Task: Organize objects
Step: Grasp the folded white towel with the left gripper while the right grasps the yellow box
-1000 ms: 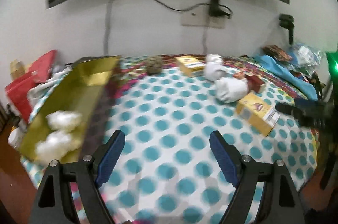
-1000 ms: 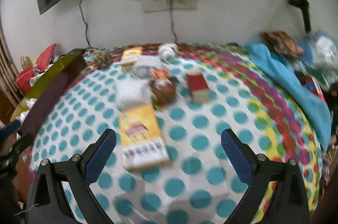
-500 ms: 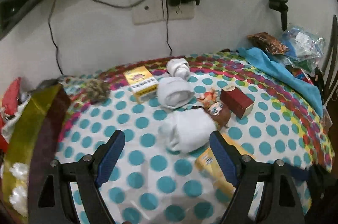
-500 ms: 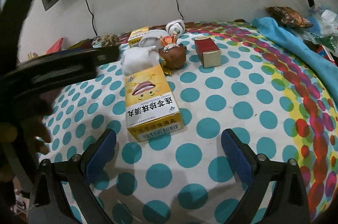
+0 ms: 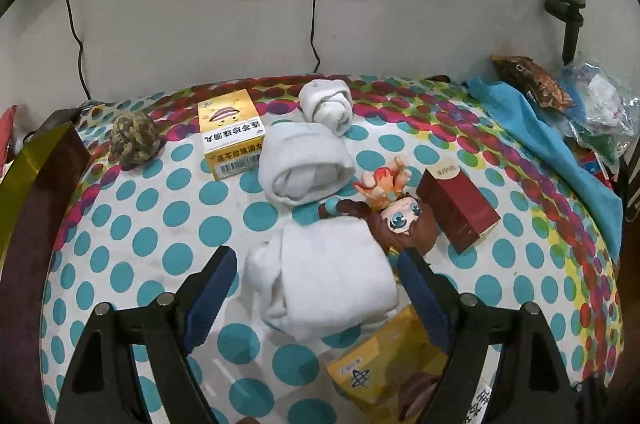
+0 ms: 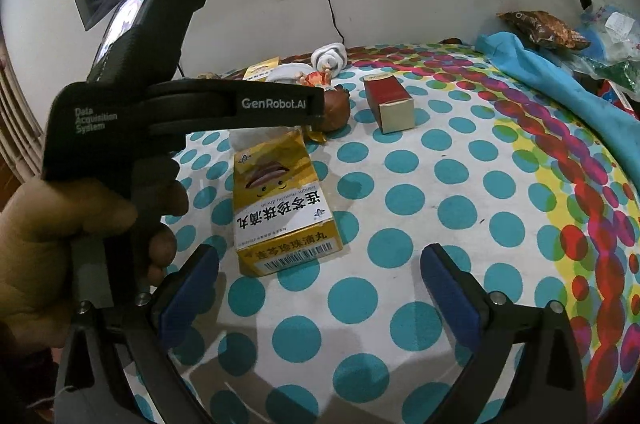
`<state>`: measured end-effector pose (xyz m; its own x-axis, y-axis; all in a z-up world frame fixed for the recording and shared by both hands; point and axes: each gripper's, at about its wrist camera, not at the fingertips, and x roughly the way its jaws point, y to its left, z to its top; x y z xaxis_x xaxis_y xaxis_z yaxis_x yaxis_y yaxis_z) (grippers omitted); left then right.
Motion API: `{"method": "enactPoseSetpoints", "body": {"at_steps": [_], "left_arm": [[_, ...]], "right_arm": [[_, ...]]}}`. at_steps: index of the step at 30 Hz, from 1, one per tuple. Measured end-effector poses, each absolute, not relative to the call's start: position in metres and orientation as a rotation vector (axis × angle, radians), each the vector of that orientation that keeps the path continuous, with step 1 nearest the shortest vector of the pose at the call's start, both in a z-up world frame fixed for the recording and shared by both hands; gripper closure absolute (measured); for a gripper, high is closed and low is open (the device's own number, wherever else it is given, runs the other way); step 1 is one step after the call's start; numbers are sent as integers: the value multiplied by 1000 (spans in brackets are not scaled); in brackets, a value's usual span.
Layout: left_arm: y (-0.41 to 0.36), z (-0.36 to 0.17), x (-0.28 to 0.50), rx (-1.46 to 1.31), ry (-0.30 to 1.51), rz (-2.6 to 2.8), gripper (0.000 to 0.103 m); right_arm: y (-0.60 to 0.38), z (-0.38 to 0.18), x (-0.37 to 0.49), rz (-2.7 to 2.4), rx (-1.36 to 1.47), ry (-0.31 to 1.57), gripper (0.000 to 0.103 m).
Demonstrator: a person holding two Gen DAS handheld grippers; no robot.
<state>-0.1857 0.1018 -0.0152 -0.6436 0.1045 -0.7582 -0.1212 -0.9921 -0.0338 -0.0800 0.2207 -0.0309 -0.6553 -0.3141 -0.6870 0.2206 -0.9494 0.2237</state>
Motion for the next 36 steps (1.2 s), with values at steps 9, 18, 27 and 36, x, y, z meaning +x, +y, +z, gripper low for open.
{"method": "enactPoseSetpoints", "body": {"at_steps": [9,18,27,36], "left_arm": [[94,-19,-184,-1292,-33,2645,65],[62,35,-147,-1085,53,2764,72],[29,35,-97,-1079,119,2816,72],[-7,16,-73,-1152,41,2848,72]], "right_arm": [[223,-31,-82,-2605,1120,-186,1],[227,-27,-85,-2611,1145,-257,0],[201,-21,-100,-2603,1161,-141,1],[182,-26,-112,-2581,1214,17,53]]}}
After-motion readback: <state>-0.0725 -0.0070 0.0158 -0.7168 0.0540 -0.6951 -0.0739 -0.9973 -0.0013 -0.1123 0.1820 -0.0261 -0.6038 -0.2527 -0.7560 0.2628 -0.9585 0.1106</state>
